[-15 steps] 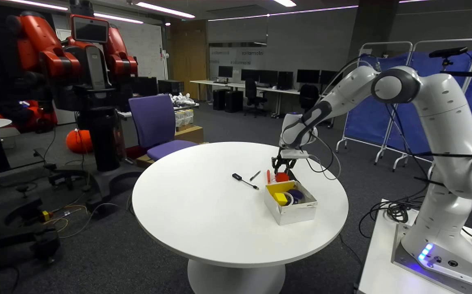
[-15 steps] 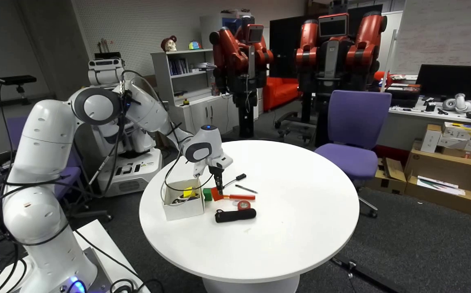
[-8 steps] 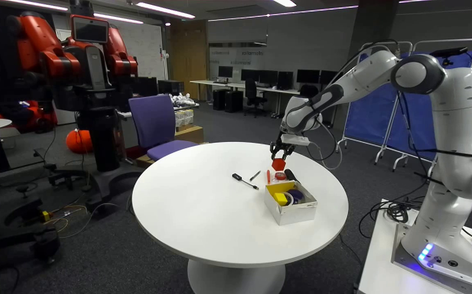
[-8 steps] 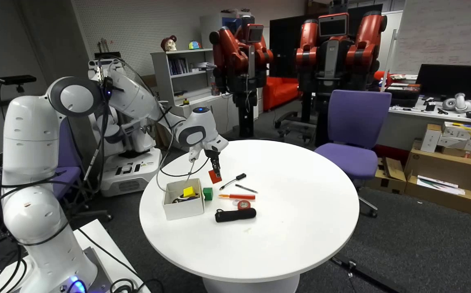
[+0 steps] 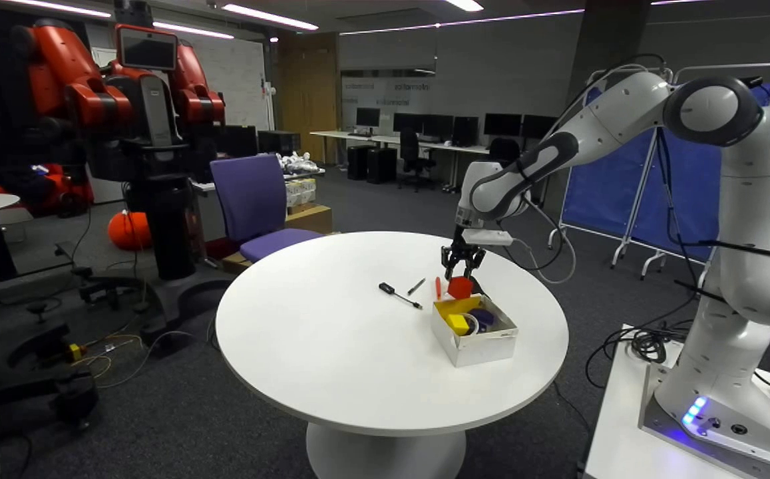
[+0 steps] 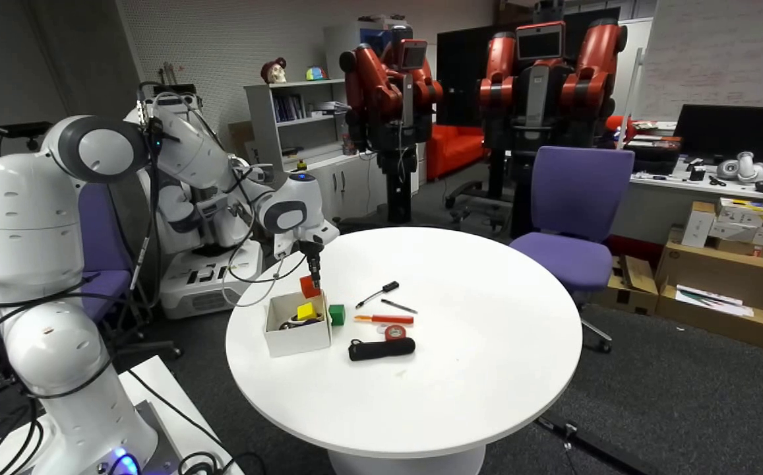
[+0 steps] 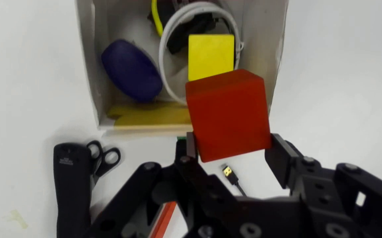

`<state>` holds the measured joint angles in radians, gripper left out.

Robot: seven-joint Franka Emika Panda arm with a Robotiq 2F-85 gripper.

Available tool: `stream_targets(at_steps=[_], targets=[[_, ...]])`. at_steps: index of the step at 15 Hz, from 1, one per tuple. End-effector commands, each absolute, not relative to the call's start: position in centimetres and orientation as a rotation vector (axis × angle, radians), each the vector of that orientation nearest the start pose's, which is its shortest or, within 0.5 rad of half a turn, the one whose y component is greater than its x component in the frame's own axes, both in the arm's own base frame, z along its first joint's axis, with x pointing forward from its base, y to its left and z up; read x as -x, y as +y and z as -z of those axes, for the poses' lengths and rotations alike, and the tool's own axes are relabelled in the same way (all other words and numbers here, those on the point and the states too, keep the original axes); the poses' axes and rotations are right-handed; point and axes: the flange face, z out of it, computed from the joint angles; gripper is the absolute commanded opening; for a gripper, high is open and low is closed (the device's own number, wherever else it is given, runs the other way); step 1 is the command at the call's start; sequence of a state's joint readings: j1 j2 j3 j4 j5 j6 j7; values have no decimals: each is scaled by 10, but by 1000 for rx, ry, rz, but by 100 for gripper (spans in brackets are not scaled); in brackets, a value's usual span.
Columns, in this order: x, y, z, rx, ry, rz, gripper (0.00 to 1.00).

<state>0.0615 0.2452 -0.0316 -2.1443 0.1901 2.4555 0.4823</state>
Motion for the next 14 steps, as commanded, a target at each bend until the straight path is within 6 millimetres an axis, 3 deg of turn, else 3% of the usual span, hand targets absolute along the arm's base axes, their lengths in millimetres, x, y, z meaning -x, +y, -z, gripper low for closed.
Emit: stream_targets(at_steps=[1, 2, 3, 4, 6, 7, 10, 14], targets=[[-548, 38, -292, 2891, 890, -42, 32], [-547, 42, -287, 2897, 898, -58, 32], [-547, 44, -283, 2898, 911, -70, 82], [-547, 46, -280, 2893, 926, -80, 84], [-551, 43, -282, 2876, 962, -102, 98], [-553, 40, -284, 2869, 975, -113, 100], [-556, 27, -294, 2845, 992, -192, 100], [-569, -6, -312, 2814, 1049, -319, 100]])
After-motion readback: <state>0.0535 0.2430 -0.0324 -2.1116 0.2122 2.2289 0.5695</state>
